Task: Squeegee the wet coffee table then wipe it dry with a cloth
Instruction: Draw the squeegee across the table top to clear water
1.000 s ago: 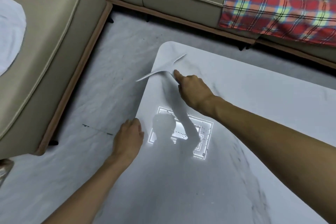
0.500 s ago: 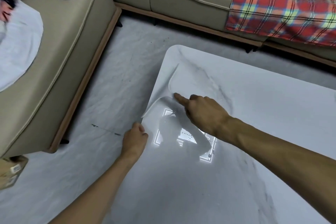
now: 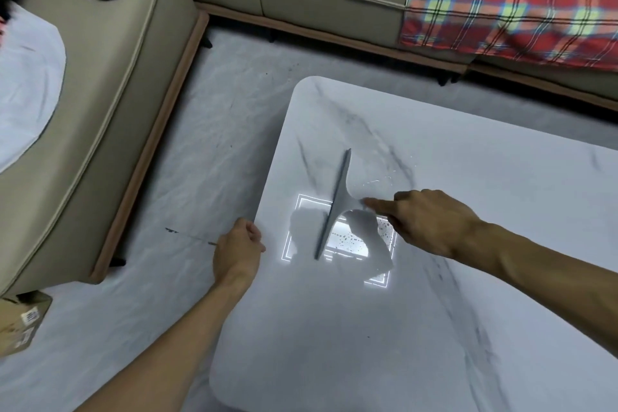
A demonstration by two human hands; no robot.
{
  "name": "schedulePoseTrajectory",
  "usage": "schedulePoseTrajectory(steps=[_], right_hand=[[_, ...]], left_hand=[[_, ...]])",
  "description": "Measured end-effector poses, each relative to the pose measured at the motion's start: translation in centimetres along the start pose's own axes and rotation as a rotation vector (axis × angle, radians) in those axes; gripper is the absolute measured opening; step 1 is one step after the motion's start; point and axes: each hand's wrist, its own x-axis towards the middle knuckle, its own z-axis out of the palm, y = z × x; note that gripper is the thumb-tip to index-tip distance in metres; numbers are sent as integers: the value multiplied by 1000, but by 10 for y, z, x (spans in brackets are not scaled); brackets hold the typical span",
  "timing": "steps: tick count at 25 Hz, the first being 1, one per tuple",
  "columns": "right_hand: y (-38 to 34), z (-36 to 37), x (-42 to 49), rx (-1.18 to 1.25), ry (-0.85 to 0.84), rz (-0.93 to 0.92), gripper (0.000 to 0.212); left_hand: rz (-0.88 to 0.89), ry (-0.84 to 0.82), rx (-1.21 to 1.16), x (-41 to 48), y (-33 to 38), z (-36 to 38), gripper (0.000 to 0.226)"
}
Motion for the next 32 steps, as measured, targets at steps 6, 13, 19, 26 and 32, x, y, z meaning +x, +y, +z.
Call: schedulePoseTrajectory(steps=[6, 13, 19, 26, 32], right_hand=[[-72, 4, 47, -1, 42, -249, 49], [-47, 34, 24, 127, 33, -160, 54], [18, 30, -44, 64, 7, 55, 48], [-48, 23, 17, 154, 104, -52, 42], [5, 55, -31, 171, 102, 111, 42]], left_hand=[[-104, 1, -117, -4, 6, -7, 34], [-142, -231, -9, -18, 3, 3, 45], [-103, -369, 34, -28, 5, 9, 47], [-61, -467, 139, -30, 1, 13, 50], [-37, -514, 227, -27, -5, 21, 53]])
